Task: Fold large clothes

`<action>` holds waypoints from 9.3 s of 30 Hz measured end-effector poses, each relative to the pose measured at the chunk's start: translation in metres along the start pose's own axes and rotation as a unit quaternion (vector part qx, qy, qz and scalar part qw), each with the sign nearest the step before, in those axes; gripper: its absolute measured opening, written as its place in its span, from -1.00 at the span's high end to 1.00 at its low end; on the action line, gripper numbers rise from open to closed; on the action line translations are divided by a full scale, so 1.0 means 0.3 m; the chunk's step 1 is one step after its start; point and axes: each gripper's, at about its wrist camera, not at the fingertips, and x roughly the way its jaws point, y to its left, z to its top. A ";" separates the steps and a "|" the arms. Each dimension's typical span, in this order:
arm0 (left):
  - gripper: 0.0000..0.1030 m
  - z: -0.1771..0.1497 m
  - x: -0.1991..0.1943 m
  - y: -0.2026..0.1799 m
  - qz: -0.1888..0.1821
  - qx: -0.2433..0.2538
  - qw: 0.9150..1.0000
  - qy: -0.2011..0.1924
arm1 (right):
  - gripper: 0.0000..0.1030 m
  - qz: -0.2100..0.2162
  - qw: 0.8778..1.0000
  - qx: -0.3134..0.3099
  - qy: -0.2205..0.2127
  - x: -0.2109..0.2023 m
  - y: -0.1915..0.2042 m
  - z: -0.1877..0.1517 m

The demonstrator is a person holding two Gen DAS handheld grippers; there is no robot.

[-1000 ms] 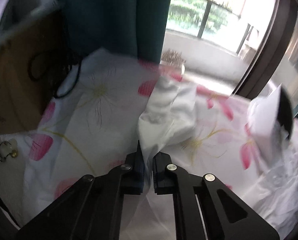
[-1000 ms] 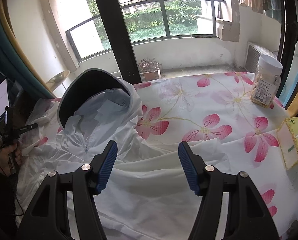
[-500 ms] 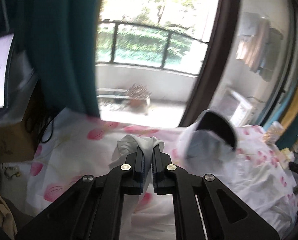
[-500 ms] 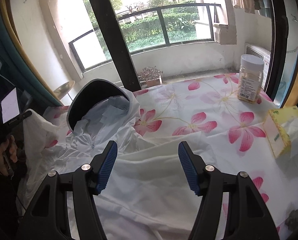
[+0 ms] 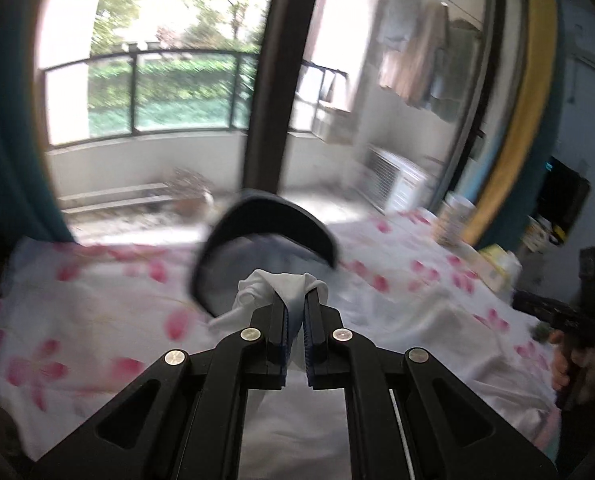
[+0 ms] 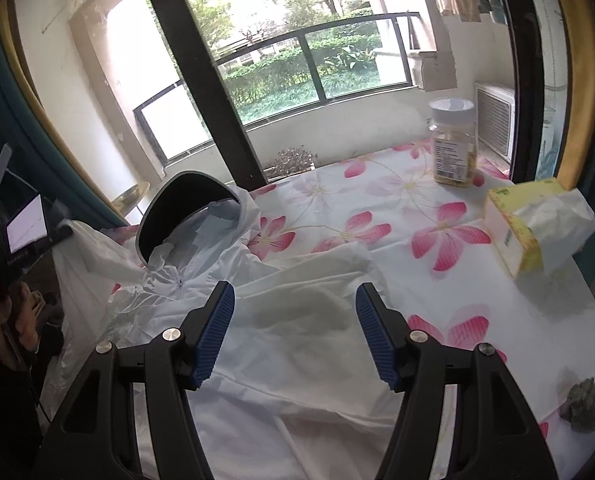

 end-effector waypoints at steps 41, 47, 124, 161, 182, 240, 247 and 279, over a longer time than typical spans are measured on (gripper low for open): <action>-0.04 -0.504 -0.130 0.387 -0.008 -0.135 0.985 0.106 | 0.43 0.116 0.966 -0.101 0.206 0.663 0.590 -0.111; -0.04 -0.506 -0.112 0.380 -0.011 -0.129 0.985 0.116 | 0.92 0.109 0.974 -0.118 0.160 0.604 0.596 -0.071; -0.04 -0.429 0.007 0.206 0.043 -0.070 0.989 0.121 | 0.97 -0.023 0.998 -0.056 -0.014 0.165 0.214 0.034; -0.04 -0.395 -0.045 0.423 0.134 -0.115 0.977 0.118 | -0.23 -0.084 0.995 0.009 0.047 0.074 -0.141 -0.094; 0.94 -0.326 0.129 0.595 0.179 -0.095 0.971 0.130 | -0.23 -0.087 0.991 -0.005 0.097 0.258 -0.141 -0.019; -0.06 -0.253 -0.124 0.238 0.096 -0.168 0.980 -0.047 | -1.00 -0.055 0.987 -0.108 0.105 0.245 0.143 -0.058; -0.06 -0.115 0.028 0.291 0.064 -0.143 0.987 -0.013 | -1.00 -0.032 0.991 -0.108 0.072 0.312 0.200 0.068; -0.05 0.120 0.567 0.541 0.042 -0.173 0.976 0.129 | -0.87 0.026 0.992 -0.079 0.090 0.909 0.303 0.516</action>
